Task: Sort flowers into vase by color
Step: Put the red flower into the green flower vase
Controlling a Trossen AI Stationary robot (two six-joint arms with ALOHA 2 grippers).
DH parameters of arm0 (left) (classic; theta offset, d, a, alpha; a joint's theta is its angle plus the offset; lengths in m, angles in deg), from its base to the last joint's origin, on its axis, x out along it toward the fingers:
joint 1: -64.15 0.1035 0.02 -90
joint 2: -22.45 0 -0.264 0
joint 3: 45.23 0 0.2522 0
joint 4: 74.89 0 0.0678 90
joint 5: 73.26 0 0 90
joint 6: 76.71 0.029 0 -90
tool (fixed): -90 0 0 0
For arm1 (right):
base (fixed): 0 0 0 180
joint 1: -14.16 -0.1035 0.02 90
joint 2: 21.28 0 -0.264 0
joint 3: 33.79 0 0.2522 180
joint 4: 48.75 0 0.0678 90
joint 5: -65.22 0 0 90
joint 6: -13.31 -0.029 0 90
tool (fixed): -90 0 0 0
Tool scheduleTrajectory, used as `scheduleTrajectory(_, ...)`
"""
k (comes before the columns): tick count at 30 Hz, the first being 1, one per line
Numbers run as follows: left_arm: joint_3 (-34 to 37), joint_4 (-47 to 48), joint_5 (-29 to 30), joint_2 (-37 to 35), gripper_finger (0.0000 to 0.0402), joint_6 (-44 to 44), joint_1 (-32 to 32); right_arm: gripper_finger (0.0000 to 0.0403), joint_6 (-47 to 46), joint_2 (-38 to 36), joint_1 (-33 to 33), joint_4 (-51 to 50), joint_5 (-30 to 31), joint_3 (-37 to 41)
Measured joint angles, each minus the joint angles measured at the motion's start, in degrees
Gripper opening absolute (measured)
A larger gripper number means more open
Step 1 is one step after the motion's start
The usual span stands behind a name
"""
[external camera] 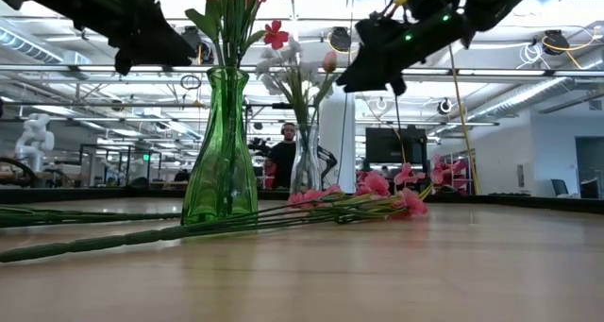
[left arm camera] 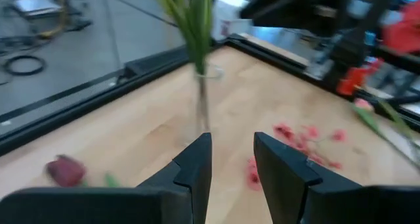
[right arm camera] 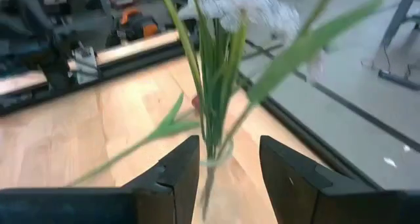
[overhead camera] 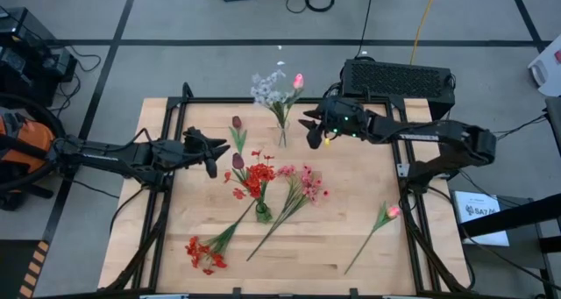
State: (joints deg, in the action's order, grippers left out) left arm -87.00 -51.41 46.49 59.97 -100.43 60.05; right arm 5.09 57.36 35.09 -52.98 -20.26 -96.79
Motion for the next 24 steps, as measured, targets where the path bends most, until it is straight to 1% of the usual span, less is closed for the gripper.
scheduleTrajectory(3,0.02,0.43,0.94,0.02,0.0122,0.28,0.1,0.0151,-0.4,-3.14,0.0,-6.76,0.0,0.0)
scheduleTrajectory(5,0.02,0.43,0.99,0.01,0.0122,0.09,0.7,0.0151,-3.02,-5.29,0.0,-12.2,0.0,0.0)
scheduleTrajectory(8,0.02,0.41,1.44,0.17,0.0122,0.03,2.28,0.0151,-11.04,-8.34,0.0,-20.55,0.11,-0.02)
scheduleTrajectory(10,0.02,0.21,1.84,0.72,0.0122,-0.64,3.74,0.015,-17.27,-10.12,-0.02,-28.24,0.11,-0.02)
scheduleTrajectory(14,0.02,0.52,1.77,2.87,0.0122,-5.73,7.53,0.0147,-28.68,-12.59,-0.02,-45.36,0.1,-0.02)
scheduleTrajectory(17,0.01,3.31,-0.95,5.13,0.0122,-11.41,10.85,0.0138,-35.96,-13.01,-0.14,-56.74,0.11,-0.02)
scheduleTrajectory(19,-0.46,7.07,-3.88,7.04,0.0122,-16.76,13.35,0.0133,-39.64,-13.02,-0.63,-61.23,0.18,0.0)
scheduleTrajectory(22,-2.02,12.49,-8.15,10.54,0.0122,-22.08,17.62,0.0127,-42.19,-13.04,-1.51,-62.23,0.19,0.0)
scheduleTrajectory(24,-2.6,14.34,-11.81,13.19,0.0122,-22.43,20.79,0.0125,-42.71,-13.04,-2.12,-61.07,0.2,0.0)
